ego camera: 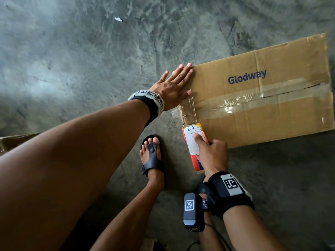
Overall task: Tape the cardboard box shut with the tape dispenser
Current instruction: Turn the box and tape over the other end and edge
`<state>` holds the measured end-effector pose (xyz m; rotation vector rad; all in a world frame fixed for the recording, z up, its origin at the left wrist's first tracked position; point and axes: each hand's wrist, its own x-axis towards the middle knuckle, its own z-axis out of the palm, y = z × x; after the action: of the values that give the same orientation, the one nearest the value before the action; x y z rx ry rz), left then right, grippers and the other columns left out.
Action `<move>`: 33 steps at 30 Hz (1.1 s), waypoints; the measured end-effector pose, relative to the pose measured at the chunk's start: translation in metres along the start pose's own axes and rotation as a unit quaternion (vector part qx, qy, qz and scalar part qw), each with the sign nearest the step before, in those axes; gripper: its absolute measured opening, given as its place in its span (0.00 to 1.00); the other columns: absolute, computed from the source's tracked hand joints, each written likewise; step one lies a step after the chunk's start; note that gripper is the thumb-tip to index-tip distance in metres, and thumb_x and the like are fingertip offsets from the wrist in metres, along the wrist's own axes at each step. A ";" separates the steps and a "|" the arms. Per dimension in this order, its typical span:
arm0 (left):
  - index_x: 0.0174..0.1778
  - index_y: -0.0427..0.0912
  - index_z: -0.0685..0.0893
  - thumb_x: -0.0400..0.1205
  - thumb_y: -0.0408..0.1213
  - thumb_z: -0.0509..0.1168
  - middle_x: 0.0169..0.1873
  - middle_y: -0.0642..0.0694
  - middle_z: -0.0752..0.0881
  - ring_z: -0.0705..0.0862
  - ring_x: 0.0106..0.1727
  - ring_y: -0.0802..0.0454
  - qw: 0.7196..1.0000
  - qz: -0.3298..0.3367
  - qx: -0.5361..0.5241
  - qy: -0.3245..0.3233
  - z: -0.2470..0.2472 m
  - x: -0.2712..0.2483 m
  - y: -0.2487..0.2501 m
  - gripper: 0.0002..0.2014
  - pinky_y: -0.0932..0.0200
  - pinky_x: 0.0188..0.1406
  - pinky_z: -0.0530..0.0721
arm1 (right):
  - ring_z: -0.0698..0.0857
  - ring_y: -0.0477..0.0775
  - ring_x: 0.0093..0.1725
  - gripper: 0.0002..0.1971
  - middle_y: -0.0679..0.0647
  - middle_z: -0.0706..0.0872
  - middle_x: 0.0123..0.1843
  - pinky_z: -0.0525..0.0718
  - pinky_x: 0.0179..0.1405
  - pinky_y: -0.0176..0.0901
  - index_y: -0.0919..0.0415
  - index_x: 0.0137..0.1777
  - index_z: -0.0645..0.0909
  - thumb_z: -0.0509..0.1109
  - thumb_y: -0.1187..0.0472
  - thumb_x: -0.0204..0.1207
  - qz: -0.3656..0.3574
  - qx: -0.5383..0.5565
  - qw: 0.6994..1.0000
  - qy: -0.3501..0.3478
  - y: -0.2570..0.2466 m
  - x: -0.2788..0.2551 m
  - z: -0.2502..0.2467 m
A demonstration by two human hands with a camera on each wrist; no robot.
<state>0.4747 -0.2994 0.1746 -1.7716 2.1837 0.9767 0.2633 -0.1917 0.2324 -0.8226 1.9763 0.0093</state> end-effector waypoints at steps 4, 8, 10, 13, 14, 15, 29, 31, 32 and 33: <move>0.88 0.46 0.39 0.85 0.68 0.41 0.88 0.50 0.40 0.40 0.88 0.50 0.996 -0.033 0.052 0.057 0.018 0.001 0.010 0.41 0.36 0.86 0.48 | 0.92 0.58 0.32 0.26 0.55 0.91 0.33 0.94 0.39 0.59 0.61 0.33 0.85 0.78 0.36 0.69 0.005 0.011 1.000 -0.006 -0.002 0.001 -0.001; 0.87 0.33 0.49 0.88 0.63 0.43 0.87 0.35 0.49 0.47 0.88 0.38 0.989 -0.034 0.098 0.108 0.040 -0.008 0.029 0.41 0.41 0.87 0.49 | 0.92 0.60 0.33 0.30 0.55 0.91 0.31 0.93 0.38 0.62 0.62 0.32 0.86 0.76 0.31 0.62 -0.002 0.013 1.000 -0.003 -0.001 0.002 -0.002; 0.86 0.30 0.52 0.88 0.62 0.43 0.86 0.32 0.51 0.49 0.88 0.36 0.987 -0.006 0.117 0.113 0.052 -0.017 0.038 0.41 0.41 0.86 0.51 | 0.91 0.63 0.33 0.33 0.56 0.90 0.30 0.92 0.38 0.63 0.63 0.31 0.86 0.74 0.28 0.57 -0.007 0.015 1.000 0.005 -0.002 0.004 -0.001; 0.86 0.30 0.51 0.86 0.65 0.42 0.86 0.32 0.51 0.49 0.88 0.36 0.988 0.011 0.122 0.097 0.056 -0.026 0.042 0.44 0.41 0.86 0.51 | 0.91 0.62 0.34 0.32 0.55 0.90 0.30 0.92 0.39 0.62 0.63 0.32 0.86 0.74 0.29 0.59 -0.008 0.010 1.000 -0.003 -0.002 0.003 -0.001; 0.86 0.30 0.50 0.85 0.67 0.42 0.86 0.32 0.50 0.49 0.88 0.36 0.988 0.006 0.124 0.090 0.056 -0.025 0.041 0.46 0.42 0.86 0.51 | 0.91 0.62 0.34 0.32 0.56 0.90 0.31 0.92 0.39 0.62 0.63 0.32 0.86 0.74 0.28 0.59 -0.013 0.010 1.000 -0.001 -0.002 0.003 -0.001; 0.86 0.31 0.50 0.84 0.68 0.43 0.86 0.33 0.50 0.48 0.88 0.37 0.989 -0.001 0.126 0.083 0.055 -0.025 0.041 0.47 0.42 0.86 0.51 | 0.91 0.63 0.35 0.33 0.57 0.91 0.32 0.92 0.40 0.61 0.63 0.32 0.86 0.73 0.28 0.59 -0.018 0.009 1.000 0.002 -0.002 0.005 -0.001; 0.87 0.32 0.47 0.80 0.73 0.42 0.87 0.33 0.47 0.46 0.88 0.37 0.989 -0.013 0.133 0.070 0.051 -0.023 0.043 0.52 0.44 0.87 0.46 | 0.92 0.60 0.39 0.31 0.56 0.92 0.39 0.92 0.44 0.58 0.64 0.43 0.89 0.74 0.31 0.67 -0.031 -0.005 0.999 0.005 0.005 0.004 -0.001; 0.87 0.32 0.46 0.80 0.74 0.43 0.87 0.33 0.46 0.45 0.88 0.37 0.988 -0.015 0.137 0.070 0.051 -0.023 0.043 0.52 0.44 0.87 0.45 | 0.91 0.60 0.38 0.31 0.55 0.92 0.38 0.92 0.43 0.59 0.63 0.41 0.88 0.73 0.30 0.66 -0.036 -0.002 0.999 0.005 0.006 0.002 -0.003; 0.87 0.33 0.45 0.80 0.74 0.42 0.87 0.33 0.45 0.45 0.88 0.38 0.988 -0.016 0.138 0.067 0.051 -0.023 0.044 0.52 0.44 0.87 0.45 | 0.91 0.60 0.37 0.30 0.55 0.91 0.37 0.92 0.42 0.58 0.62 0.40 0.87 0.73 0.30 0.67 -0.036 -0.003 0.999 0.000 0.007 0.000 -0.005; 0.87 0.33 0.44 0.80 0.74 0.42 0.87 0.34 0.45 0.44 0.88 0.38 0.988 -0.018 0.139 0.063 0.050 -0.023 0.044 0.52 0.44 0.87 0.45 | 0.91 0.59 0.36 0.30 0.55 0.91 0.37 0.92 0.41 0.57 0.62 0.39 0.87 0.73 0.30 0.68 -0.035 -0.004 0.999 -0.004 0.009 -0.003 -0.007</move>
<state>0.4271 -0.2482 0.1640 -1.7742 2.2239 0.5319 0.2537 -0.1850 0.2359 -0.8950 1.9390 -0.0207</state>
